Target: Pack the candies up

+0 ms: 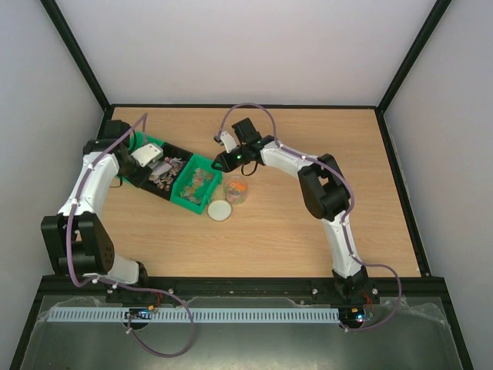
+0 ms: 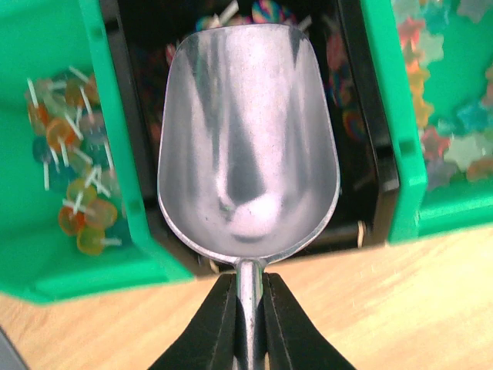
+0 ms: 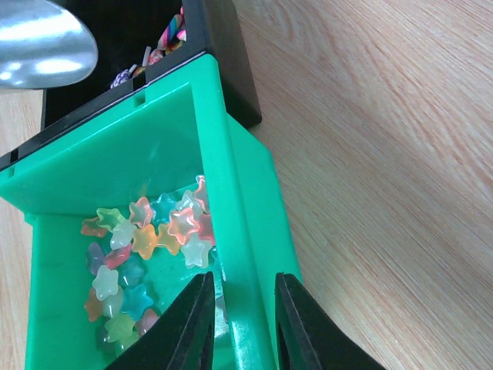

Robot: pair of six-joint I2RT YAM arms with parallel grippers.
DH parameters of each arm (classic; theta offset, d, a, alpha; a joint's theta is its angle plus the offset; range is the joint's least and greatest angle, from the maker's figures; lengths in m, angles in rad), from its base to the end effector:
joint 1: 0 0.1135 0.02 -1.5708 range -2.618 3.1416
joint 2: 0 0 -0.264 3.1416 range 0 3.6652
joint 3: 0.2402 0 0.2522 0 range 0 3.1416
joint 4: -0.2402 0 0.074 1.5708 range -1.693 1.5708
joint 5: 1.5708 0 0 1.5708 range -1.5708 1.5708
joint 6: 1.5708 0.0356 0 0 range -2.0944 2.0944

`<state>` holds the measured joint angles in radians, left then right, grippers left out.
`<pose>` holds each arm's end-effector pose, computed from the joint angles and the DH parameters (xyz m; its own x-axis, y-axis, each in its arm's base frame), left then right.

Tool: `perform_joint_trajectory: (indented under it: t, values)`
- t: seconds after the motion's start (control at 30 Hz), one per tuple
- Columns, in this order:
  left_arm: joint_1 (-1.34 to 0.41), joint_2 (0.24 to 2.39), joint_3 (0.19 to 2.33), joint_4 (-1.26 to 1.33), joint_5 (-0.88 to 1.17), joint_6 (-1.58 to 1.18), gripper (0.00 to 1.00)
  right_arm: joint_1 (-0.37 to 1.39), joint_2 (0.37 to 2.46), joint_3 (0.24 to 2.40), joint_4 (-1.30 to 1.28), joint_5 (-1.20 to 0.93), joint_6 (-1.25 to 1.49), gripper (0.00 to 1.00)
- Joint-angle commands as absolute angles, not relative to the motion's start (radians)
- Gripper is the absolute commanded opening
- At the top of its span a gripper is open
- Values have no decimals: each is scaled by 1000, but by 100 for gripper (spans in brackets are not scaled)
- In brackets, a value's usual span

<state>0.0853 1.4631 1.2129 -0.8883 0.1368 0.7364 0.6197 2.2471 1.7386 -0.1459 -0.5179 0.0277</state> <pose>0.2889 0.0198 0.2742 -0.6887 0.6089 -0.3936 0.5873 0.7869 0.1896 0.4063 0.3115 0.1887 -0.5181 -0.3401 -0.7848 -0.8103 0.4888 0.3232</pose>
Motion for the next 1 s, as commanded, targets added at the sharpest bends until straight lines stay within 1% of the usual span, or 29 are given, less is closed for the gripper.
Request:
perform_joint_trajectory:
  t: [0.0,0.2,0.33,0.57,0.97]
  values:
    - [90,1503,1318,-1152,73,782,2,639,2183,1681,-139,-456,12,21]
    - [57,1594,1453,-1294,5,766,2,657,2147,1636,-111,-408,-8,17]
    - [10,1620,1467,-1297,-94,766,2,664,2135,1612,-92,-385,-17,13]
    - [-27,1691,1515,-1298,-196,740,2,664,2129,1608,-85,-370,-14,1]
    - [-72,1771,1531,-1296,-268,754,2,665,2124,1602,-80,-363,-46,1]
